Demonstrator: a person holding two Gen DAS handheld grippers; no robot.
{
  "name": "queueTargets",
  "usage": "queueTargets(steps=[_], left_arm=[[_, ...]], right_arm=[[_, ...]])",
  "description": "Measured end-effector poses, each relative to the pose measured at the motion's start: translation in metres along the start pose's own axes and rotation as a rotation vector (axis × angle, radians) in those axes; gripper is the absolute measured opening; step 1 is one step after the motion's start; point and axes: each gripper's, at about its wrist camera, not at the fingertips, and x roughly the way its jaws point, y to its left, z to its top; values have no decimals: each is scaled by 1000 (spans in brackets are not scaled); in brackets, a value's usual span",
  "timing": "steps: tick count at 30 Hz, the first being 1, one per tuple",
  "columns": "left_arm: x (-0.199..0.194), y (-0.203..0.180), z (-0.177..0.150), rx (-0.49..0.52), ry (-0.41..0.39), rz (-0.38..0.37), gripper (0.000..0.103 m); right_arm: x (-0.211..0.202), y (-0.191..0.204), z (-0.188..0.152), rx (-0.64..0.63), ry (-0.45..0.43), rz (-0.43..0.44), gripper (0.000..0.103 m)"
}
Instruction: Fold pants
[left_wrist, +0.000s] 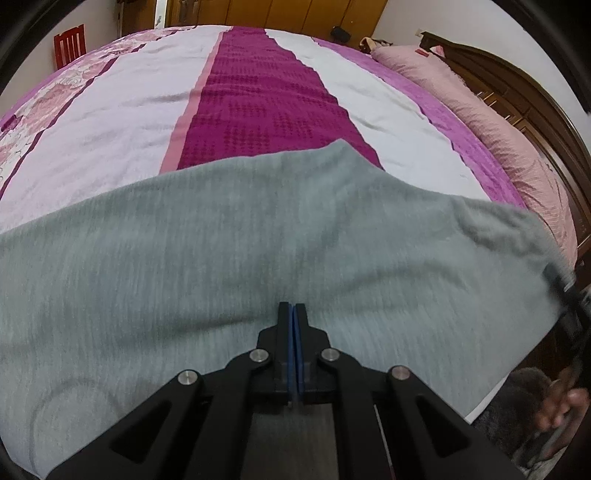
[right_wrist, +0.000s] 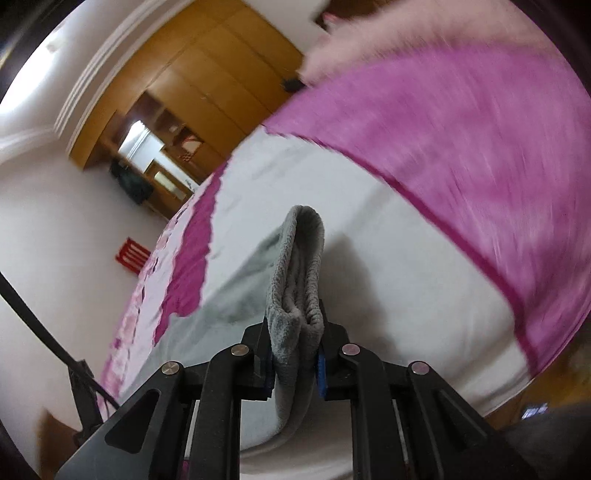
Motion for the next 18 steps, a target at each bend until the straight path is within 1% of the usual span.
queueTargets(steps=[2, 4, 8, 11, 13, 15, 18], left_arm=[[0, 4, 0, -22, 3, -18, 3], [1, 6, 1, -36, 9, -35, 3], [0, 12, 2, -51, 9, -77, 3], [-1, 18, 1, -80, 12, -115, 3], [-2, 22, 1, -92, 11, -142, 3], [-2, 26, 0, -104, 8, -175, 3], [-4, 33, -1, -126, 3, -238, 3]], right_arm=[[-8, 20, 12, -20, -13, 6, 16], [-19, 43, 28, -26, -28, 32, 16], [-41, 104, 48, -124, -74, 81, 16], [-50, 144, 48, -188, -86, 109, 16], [-55, 171, 44, -249, -97, 113, 15], [-58, 197, 40, -310, -108, 112, 15], [-61, 226, 34, -360, -102, 123, 16]])
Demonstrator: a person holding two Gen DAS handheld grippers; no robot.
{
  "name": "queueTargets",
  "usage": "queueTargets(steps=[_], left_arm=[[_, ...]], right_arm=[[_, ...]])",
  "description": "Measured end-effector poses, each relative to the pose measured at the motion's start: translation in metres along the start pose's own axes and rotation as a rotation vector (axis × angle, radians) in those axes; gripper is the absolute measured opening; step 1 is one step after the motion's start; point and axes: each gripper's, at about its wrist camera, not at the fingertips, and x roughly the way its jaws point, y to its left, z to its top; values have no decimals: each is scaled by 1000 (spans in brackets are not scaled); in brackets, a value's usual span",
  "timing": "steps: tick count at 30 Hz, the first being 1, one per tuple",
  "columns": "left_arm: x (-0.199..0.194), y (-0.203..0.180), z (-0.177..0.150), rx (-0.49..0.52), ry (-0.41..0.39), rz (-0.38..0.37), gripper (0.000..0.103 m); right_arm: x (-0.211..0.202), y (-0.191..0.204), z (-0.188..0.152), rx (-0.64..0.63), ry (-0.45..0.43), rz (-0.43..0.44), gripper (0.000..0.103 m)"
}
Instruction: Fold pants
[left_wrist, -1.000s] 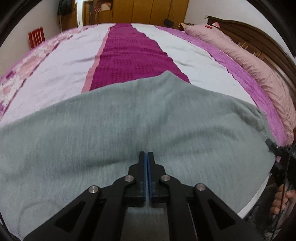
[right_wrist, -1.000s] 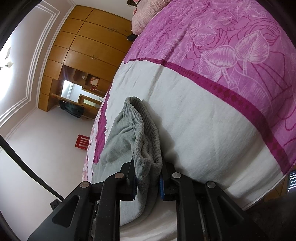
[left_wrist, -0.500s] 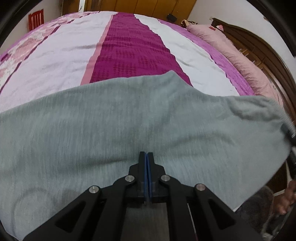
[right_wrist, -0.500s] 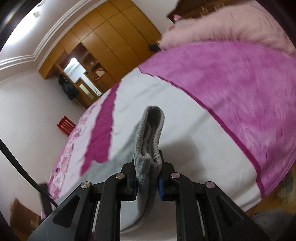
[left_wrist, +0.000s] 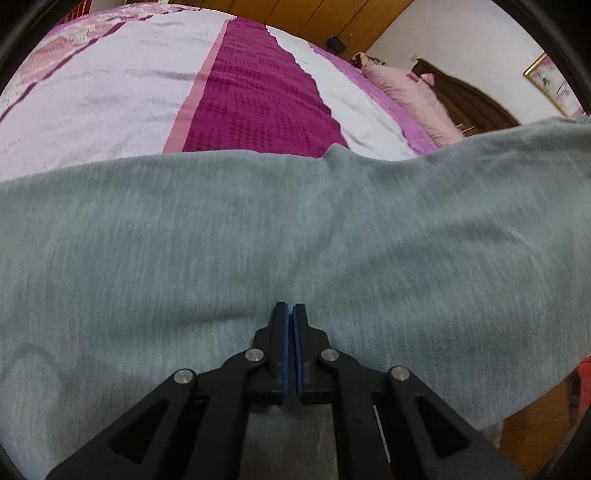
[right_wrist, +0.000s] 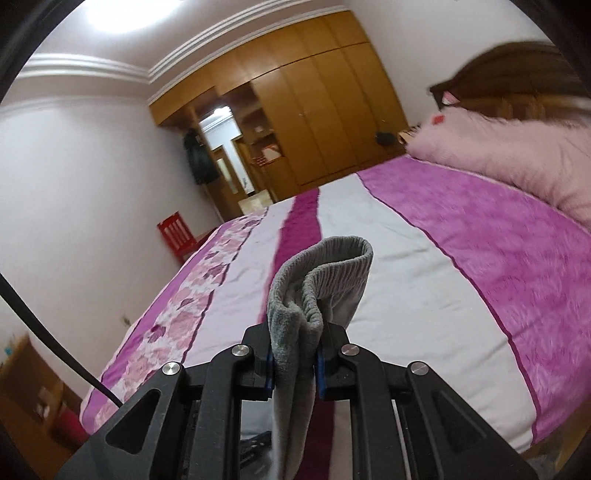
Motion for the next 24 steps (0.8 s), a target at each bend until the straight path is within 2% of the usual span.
queueTargets(steps=[2, 3, 4, 6, 7, 11, 14, 17, 21, 24], left_arm=[[-7, 4, 0, -24, 10, -42, 7], [-12, 6, 0, -36, 11, -67, 16], [-20, 7, 0, -46, 7, -95, 32], [-44, 12, 1, -48, -35, -131, 49], [-57, 15, 2, -42, -62, -141, 53], [-116, 44, 15, -50, -169, -137, 59], [-157, 82, 23, -80, -253, -125, 65], [-187, 130, 22, -115, -320, -61, 70], [-206, 195, 6, -197, -323, 38, 70], [-217, 238, -16, -264, -347, 54, 70]], right_arm=[[2, 19, 5, -35, 1, -6, 16], [2, 27, 6, -54, 2, -15, 16], [5, 34, 7, -74, 3, -30, 16], [10, 52, 8, -108, 8, -53, 16], [14, 59, 9, -117, 11, -61, 16], [25, 92, 7, -171, 22, -78, 16], [35, 131, -5, -305, 29, -115, 16], [48, 167, -25, -444, 46, -128, 16], [69, 224, -62, -578, 78, -95, 16], [86, 259, -93, -652, 95, -64, 16]])
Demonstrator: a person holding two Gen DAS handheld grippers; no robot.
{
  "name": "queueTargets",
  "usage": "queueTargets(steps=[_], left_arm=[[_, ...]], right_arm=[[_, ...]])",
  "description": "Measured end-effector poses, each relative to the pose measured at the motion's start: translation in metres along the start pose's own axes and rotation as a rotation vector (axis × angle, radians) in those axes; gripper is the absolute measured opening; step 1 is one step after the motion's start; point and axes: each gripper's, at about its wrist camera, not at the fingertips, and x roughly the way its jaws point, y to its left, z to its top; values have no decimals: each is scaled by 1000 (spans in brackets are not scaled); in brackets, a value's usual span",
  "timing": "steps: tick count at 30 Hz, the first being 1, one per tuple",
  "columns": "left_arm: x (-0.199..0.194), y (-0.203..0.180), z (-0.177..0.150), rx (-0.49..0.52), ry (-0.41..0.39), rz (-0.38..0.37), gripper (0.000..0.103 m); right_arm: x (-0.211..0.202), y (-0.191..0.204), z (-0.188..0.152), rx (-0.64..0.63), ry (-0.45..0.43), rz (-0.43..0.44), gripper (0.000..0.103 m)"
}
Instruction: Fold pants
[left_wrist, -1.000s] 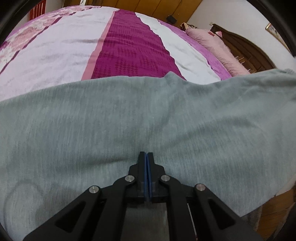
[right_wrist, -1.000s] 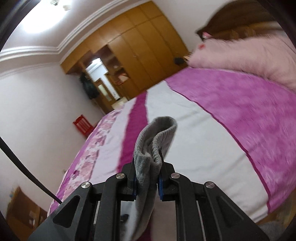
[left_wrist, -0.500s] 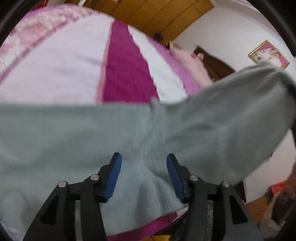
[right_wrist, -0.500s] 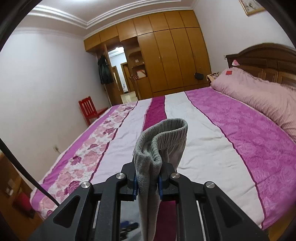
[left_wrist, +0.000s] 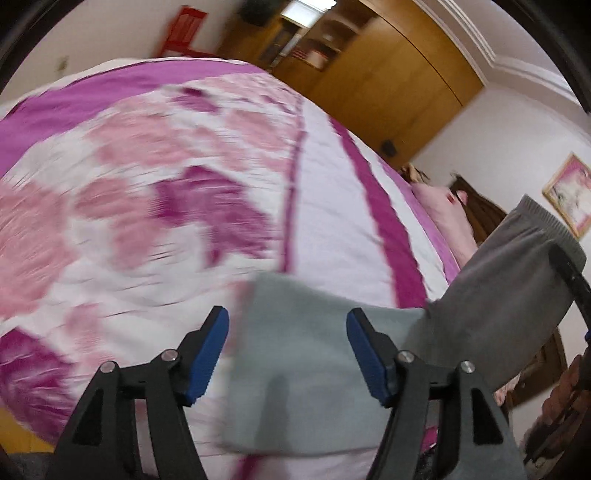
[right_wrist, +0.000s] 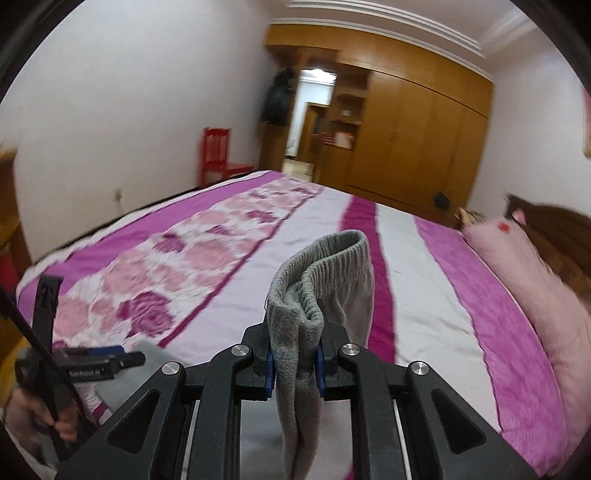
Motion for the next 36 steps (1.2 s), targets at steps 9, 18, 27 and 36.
queueTargets(steps=[9, 18, 27, 36], left_arm=[[-34, 43, -16, -40, -85, 229, 70], [-33, 58, -26, -23, -45, 232, 69], [-41, 77, -22, -115, -51, 114, 69], [-38, 62, -24, -46, -63, 180, 70]], right_arm=[[50, 145, -58, -191, 12, 52, 16], [85, 203, -99, -338, 107, -13, 16], [93, 209, -109, -399, 115, -20, 16], [10, -24, -34, 124, 24, -40, 16]])
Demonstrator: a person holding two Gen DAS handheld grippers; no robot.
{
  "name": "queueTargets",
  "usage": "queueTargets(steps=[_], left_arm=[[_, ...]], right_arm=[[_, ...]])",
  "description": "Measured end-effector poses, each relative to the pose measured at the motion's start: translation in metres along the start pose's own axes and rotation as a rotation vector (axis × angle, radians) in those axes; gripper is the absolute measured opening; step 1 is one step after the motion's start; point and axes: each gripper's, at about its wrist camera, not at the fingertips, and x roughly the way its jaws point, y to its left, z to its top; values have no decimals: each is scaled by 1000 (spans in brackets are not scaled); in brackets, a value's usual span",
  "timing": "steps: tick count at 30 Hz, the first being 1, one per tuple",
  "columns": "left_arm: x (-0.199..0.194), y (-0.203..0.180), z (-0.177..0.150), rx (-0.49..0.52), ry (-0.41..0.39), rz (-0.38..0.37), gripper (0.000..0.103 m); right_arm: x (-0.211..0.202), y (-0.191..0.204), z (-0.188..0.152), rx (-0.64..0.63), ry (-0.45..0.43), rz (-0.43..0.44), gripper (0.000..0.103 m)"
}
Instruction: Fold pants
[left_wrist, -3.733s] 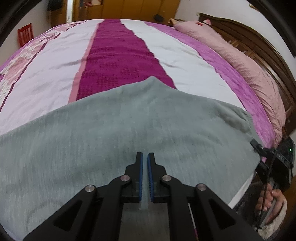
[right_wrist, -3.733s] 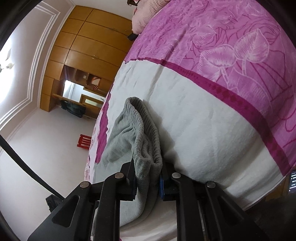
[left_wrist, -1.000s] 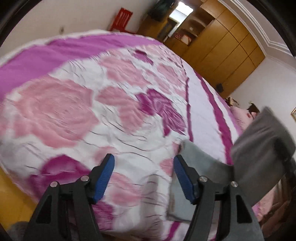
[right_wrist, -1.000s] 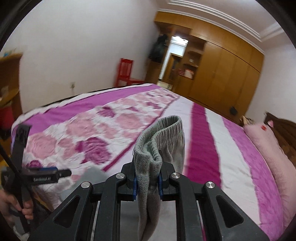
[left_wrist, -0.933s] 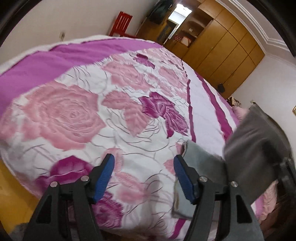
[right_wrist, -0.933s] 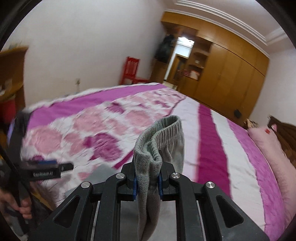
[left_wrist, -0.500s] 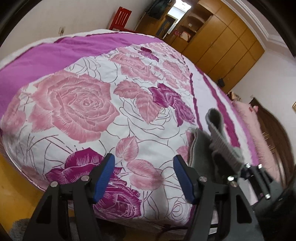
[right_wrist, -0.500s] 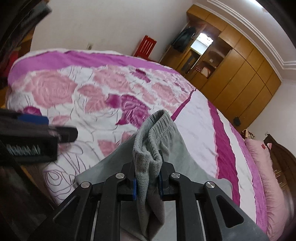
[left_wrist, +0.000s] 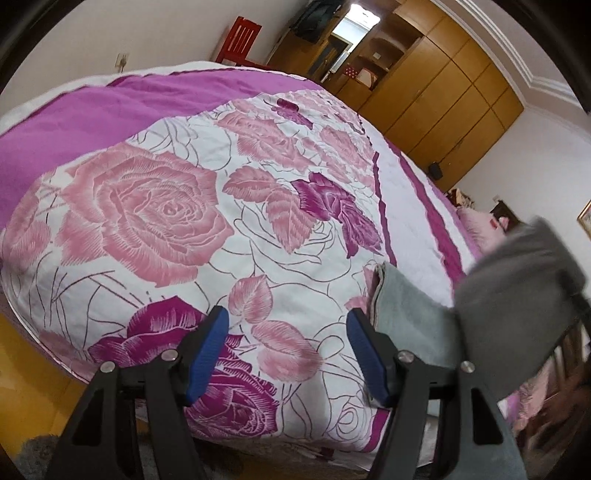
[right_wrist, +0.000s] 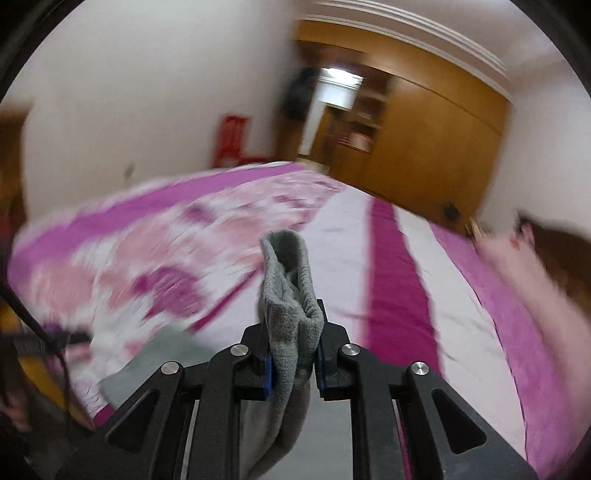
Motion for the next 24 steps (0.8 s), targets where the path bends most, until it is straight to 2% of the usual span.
queueTargets(steps=[2, 3, 5, 8, 9, 12, 13, 16, 18, 20, 24], left_arm=[[3, -8, -1, 29, -3, 26, 70], [4, -14, -2, 48, -7, 37, 70], [8, -27, -4, 87, -15, 47, 70], [13, -49, -9, 151, -20, 40, 70], [15, -55, -11, 164, -20, 37, 70], [21, -76, -18, 184, -17, 9, 70], [24, -82, -20, 187, -10, -1, 70], [35, -100, -26, 202, 12, -15, 70], [42, -111, -30, 233, 21, -3, 70], [48, -120, -33, 268, 21, 32, 70], [49, -122, -34, 281, 19, 32, 70]], right_arm=[[-15, -68, 3, 142, 7, 17, 16], [-22, -114, -1, 237, 22, 10, 16], [-32, -173, -16, 351, 32, 2, 16], [-41, -255, -59, 485, 45, -29, 16], [-40, -283, -82, 534, 62, -63, 16], [-28, -336, -142, 626, 124, -128, 16], [-21, -346, -159, 643, 150, -146, 16], [11, -369, -216, 694, 302, -172, 16], [19, -376, -236, 751, 363, -158, 16], [14, -374, -226, 723, 325, -169, 16], [5, -322, -173, 389, 287, -344, 16]])
